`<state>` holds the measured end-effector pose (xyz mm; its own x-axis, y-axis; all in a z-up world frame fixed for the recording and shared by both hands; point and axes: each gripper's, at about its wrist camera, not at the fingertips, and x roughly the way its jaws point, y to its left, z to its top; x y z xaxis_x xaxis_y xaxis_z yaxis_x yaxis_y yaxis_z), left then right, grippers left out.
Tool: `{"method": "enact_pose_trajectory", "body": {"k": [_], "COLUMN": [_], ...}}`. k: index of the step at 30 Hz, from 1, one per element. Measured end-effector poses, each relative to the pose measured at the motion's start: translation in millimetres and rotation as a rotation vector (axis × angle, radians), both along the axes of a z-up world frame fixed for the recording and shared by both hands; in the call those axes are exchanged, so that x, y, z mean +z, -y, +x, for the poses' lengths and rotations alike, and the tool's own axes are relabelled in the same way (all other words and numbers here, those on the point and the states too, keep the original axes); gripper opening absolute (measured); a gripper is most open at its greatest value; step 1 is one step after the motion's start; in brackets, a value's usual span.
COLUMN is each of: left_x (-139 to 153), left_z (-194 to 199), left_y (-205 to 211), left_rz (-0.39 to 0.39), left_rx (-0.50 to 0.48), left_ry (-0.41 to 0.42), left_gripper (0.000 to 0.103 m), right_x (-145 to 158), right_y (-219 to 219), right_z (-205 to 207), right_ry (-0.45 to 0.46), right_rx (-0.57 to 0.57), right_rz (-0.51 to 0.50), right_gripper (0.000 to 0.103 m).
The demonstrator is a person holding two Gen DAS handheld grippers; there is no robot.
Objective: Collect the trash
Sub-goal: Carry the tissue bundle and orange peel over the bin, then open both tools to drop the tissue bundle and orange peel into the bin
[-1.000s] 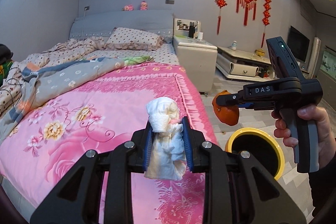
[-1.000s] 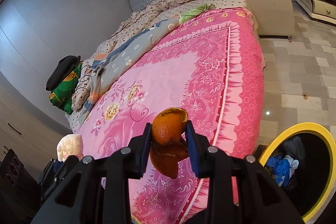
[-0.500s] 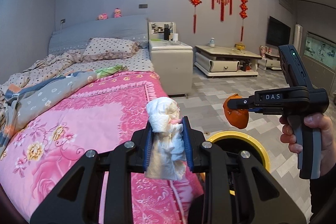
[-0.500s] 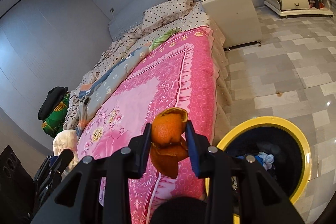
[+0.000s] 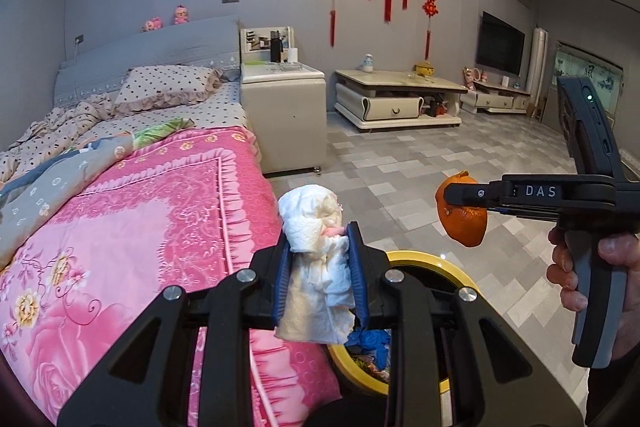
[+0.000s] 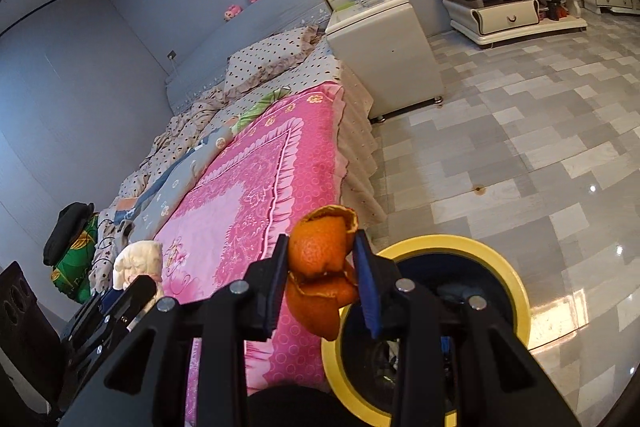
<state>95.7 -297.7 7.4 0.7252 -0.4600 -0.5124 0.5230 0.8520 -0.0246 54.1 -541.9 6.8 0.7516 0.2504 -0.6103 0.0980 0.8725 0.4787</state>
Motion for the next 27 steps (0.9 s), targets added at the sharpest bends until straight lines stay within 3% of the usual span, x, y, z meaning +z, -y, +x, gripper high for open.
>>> {"method": "enact_pose_trajectory", "body": {"k": [16, 23, 27], "left_x": [-63, -69, -69], "left_z": [35, 32, 31], "left_y": [63, 66, 62], "left_rz": [0.040, 0.040, 0.030], "left_rx": [-0.086, -0.099, -0.096], "left_ry": [-0.185, -0.192, -0.199], "left_gripper": [0.026, 0.027, 0.038], "right_x": [-48, -53, -50], "right_y": [32, 37, 42], "right_z": [-2, -4, -9], "right_ry": [-0.078, -0.088, -0.084], "right_rx": [-0.079, -0.096, -0.121], "right_rz": [0.019, 0.045, 0.032], "right_gripper": [0.031, 0.035, 0.039]}}
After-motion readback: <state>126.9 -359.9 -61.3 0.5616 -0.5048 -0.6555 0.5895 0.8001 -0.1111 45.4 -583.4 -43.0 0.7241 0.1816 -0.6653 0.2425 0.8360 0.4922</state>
